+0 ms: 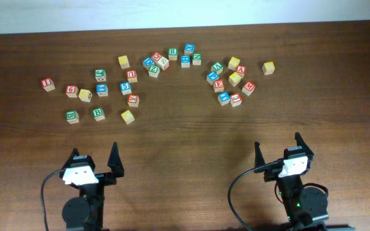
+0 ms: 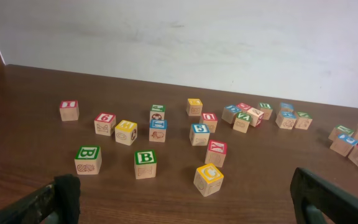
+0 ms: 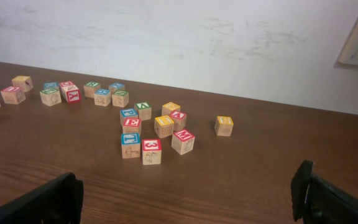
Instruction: Spell out ICRA
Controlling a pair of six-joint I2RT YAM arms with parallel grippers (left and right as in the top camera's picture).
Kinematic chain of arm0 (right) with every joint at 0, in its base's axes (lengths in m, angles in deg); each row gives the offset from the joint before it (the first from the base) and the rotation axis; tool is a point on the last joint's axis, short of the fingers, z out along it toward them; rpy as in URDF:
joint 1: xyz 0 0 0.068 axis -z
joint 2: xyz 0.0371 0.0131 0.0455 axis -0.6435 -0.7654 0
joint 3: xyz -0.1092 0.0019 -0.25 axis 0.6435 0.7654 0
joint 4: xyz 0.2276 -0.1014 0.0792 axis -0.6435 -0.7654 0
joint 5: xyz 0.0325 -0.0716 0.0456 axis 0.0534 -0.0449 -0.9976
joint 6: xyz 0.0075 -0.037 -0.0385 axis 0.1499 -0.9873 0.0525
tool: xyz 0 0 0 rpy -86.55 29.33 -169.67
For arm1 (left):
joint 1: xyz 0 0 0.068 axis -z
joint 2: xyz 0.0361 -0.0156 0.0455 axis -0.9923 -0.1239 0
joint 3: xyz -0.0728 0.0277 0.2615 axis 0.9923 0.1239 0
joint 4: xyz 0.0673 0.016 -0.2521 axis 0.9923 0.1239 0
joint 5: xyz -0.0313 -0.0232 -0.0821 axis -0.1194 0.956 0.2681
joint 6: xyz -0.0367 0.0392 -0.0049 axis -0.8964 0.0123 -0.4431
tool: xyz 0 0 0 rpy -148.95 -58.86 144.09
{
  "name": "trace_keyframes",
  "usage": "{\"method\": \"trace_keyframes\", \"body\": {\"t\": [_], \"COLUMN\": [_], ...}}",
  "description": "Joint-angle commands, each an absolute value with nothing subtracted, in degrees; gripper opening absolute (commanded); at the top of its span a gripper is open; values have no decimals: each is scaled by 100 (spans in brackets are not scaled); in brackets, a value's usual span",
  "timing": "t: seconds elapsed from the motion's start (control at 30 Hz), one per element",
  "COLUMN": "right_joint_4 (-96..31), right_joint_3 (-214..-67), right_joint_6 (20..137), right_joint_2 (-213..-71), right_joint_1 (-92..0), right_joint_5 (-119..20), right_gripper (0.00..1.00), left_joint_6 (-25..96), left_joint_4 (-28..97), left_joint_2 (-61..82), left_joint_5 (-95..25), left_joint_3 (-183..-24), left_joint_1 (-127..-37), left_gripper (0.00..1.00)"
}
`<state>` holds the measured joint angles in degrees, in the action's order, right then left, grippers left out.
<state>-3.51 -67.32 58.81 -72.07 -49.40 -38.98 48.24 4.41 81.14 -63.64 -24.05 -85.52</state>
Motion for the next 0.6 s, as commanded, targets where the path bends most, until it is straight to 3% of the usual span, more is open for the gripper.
{"method": "trace_keyframes", "body": {"t": [0.0, 0.33, 0.57], "right_joint_4": [-399, -399, -399], "right_joint_3": [-6704, -6704, -6704], "right_joint_6": [5949, 5949, 5949], "right_joint_2": [-7163, -7163, -7163], "right_joint_1": [-4898, -4898, -4898], "right_joint_5": [-3911, -3911, -3911], "right_gripper": [98, 98, 98], "left_joint_6": [4914, 4914, 4887], "left_joint_4": [470, 468, 505], "left_joint_2": [8138, 8138, 8138], "left_joint_5": [-6388, -6340, -5395], "left_joint_3": [-2396, -2396, -2945], "left_joint_1": [-8554, -8554, -8554], "left_gripper": [99, 99, 99]}}
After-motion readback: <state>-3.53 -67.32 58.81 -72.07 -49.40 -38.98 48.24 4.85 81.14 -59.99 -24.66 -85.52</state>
